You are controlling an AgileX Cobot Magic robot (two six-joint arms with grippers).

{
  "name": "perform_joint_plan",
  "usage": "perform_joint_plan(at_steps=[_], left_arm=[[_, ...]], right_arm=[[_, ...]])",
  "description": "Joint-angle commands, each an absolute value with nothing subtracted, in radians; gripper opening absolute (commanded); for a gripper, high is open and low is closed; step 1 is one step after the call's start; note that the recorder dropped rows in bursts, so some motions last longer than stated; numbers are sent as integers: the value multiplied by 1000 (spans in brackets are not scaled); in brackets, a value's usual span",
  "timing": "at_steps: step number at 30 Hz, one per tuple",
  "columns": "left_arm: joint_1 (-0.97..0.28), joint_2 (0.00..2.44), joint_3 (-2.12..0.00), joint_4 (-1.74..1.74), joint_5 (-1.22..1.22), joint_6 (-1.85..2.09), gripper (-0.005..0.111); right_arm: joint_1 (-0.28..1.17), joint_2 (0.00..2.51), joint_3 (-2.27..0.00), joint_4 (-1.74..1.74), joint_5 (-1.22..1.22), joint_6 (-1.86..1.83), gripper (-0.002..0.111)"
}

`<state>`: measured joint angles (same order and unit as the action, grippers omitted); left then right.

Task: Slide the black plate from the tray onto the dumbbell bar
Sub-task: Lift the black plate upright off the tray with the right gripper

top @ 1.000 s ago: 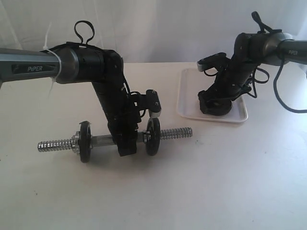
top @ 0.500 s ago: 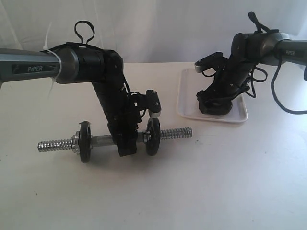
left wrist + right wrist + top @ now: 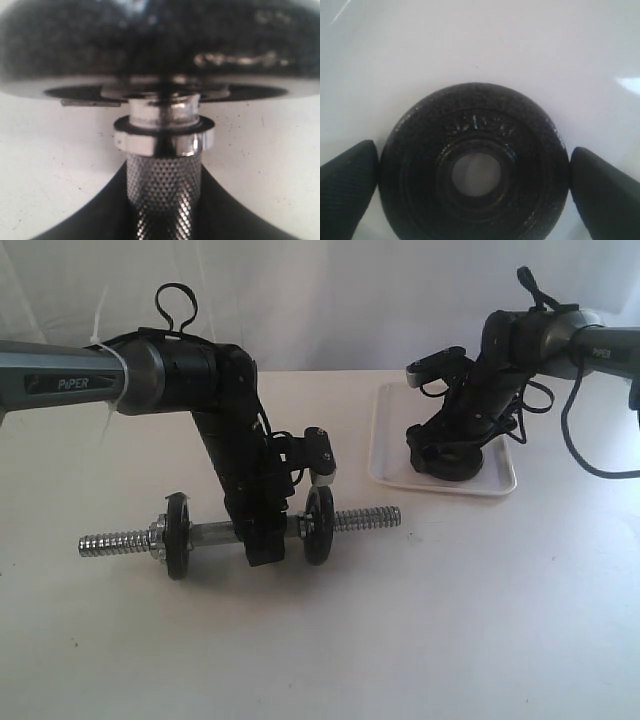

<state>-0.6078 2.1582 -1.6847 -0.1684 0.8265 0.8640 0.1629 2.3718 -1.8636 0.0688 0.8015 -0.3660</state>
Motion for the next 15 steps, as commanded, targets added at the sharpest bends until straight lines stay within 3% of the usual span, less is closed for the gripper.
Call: perform_joint_plan(at_steps=[1,15], left_arm=[[-614,2142,-1689,-201,848,864,0],[-614,2142,-1689,-201,848,868,0]], right_arm=[[169,2426,-1844,26,858,-377,96],[169,2418,-1883,-24,958,-361,96]])
